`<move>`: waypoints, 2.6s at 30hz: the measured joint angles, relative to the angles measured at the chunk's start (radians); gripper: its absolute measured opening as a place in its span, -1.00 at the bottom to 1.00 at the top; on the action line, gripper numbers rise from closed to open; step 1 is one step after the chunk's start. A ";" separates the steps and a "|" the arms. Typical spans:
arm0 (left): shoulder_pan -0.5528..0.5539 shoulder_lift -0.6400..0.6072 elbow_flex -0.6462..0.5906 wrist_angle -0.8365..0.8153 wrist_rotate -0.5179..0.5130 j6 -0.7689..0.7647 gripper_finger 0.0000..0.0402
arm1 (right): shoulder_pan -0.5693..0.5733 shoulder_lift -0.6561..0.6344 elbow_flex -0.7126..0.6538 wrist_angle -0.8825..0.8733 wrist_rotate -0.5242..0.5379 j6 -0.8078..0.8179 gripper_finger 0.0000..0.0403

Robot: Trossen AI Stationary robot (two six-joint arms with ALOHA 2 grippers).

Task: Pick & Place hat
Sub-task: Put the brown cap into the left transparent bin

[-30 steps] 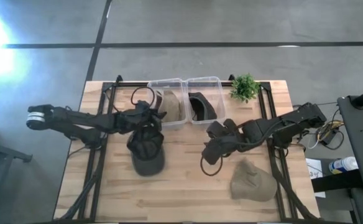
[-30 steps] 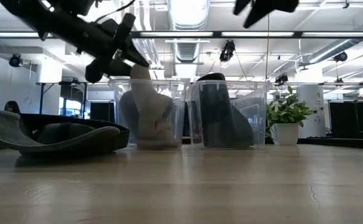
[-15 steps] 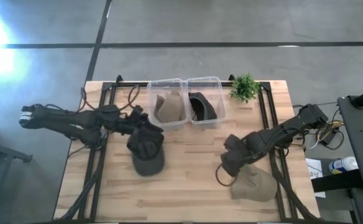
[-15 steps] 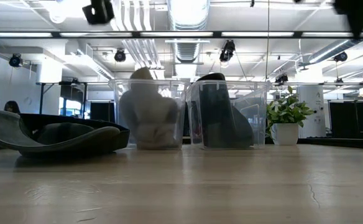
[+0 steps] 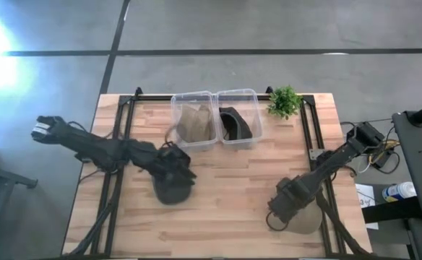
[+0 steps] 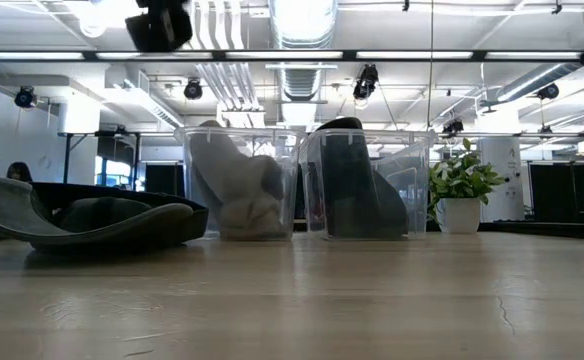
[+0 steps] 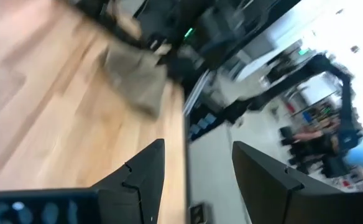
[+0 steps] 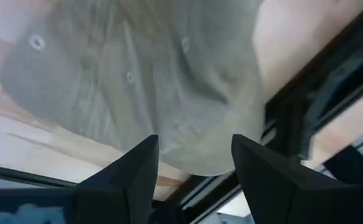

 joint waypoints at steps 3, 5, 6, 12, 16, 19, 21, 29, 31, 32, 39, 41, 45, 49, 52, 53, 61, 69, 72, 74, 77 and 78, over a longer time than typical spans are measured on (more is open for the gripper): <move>-0.019 0.080 -0.001 -0.004 0.000 -0.038 -0.10 | 0.007 -0.001 -0.083 0.192 -0.042 0.021 0.00; -0.031 0.117 -0.001 -0.003 0.000 -0.065 -0.10 | 0.007 0.005 -0.149 0.358 -0.055 0.027 0.00; -0.038 0.133 -0.001 -0.002 0.000 -0.073 -0.10 | 0.007 0.010 -0.184 0.466 -0.054 0.026 0.00; -0.092 0.177 -0.001 -0.007 0.001 -0.094 -0.10 | -0.035 0.102 -0.355 1.145 -0.055 0.132 0.00; -0.116 0.173 -0.001 -0.031 -0.010 -0.095 -0.10 | -0.107 0.185 -0.362 1.342 0.144 0.194 0.00; -0.122 0.165 -0.001 -0.032 -0.030 -0.102 -0.10 | -0.170 0.208 -0.335 1.402 0.435 0.267 0.00; -0.125 0.165 -0.001 -0.034 -0.040 -0.118 -0.10 | -0.208 0.193 -0.324 1.484 0.618 0.259 0.00; -0.133 0.169 -0.002 -0.033 -0.151 -0.139 -0.10 | -0.258 0.033 -0.281 1.628 0.812 -0.132 0.00; -0.134 0.176 -0.003 -0.034 -0.216 -0.152 -0.10 | -0.258 -0.006 -0.247 1.482 0.803 -0.247 0.00; -0.135 0.183 -0.003 -0.034 -0.248 -0.161 -0.10 | -0.257 -0.029 -0.222 1.360 0.797 -0.285 0.00; -0.149 0.272 -0.002 -0.019 -0.360 -0.211 -0.10 | -0.255 -0.018 0.005 0.572 0.754 -0.512 0.00; -0.161 0.310 -0.002 0.001 -0.361 -0.237 -0.10 | -0.263 0.006 0.039 0.526 0.755 -0.568 0.00; -0.180 0.389 -0.002 0.044 -0.361 -0.303 -0.10 | -0.297 0.089 0.069 0.597 0.751 -0.586 0.00; -0.195 0.446 -0.002 0.065 -0.360 -0.364 -0.10 | -0.339 0.196 0.084 0.725 0.753 -0.585 0.00; -0.211 0.473 0.000 0.063 -0.360 -0.397 -0.10 | -0.367 0.282 0.091 0.784 0.722 -0.556 0.00; -0.219 0.474 0.000 0.061 -0.359 -0.404 -0.10 | -0.379 0.308 0.097 0.784 0.686 -0.531 0.00; -0.304 0.470 -0.001 0.051 -0.360 -0.540 -0.10 | -0.399 0.411 0.171 0.872 0.375 -0.388 0.00; -0.388 0.471 -0.001 -0.008 -0.426 -0.735 -0.10 | -0.411 0.423 0.267 0.895 0.421 -0.319 0.00; -0.417 0.471 -0.003 -0.057 -0.460 -0.816 -0.10 | -0.417 0.423 0.279 0.895 0.430 -0.331 0.00; -0.442 0.471 -0.003 -0.080 -0.515 -0.858 -0.10 | -0.415 0.424 0.281 0.896 0.428 -0.333 0.00; -0.470 0.472 -0.003 -0.081 -0.591 -0.914 -0.10 | -0.415 0.424 0.274 0.899 0.405 -0.317 0.00; -0.470 0.478 -0.003 -0.080 -0.596 -0.925 -0.10 | -0.415 0.424 0.266 0.897 0.399 -0.313 0.00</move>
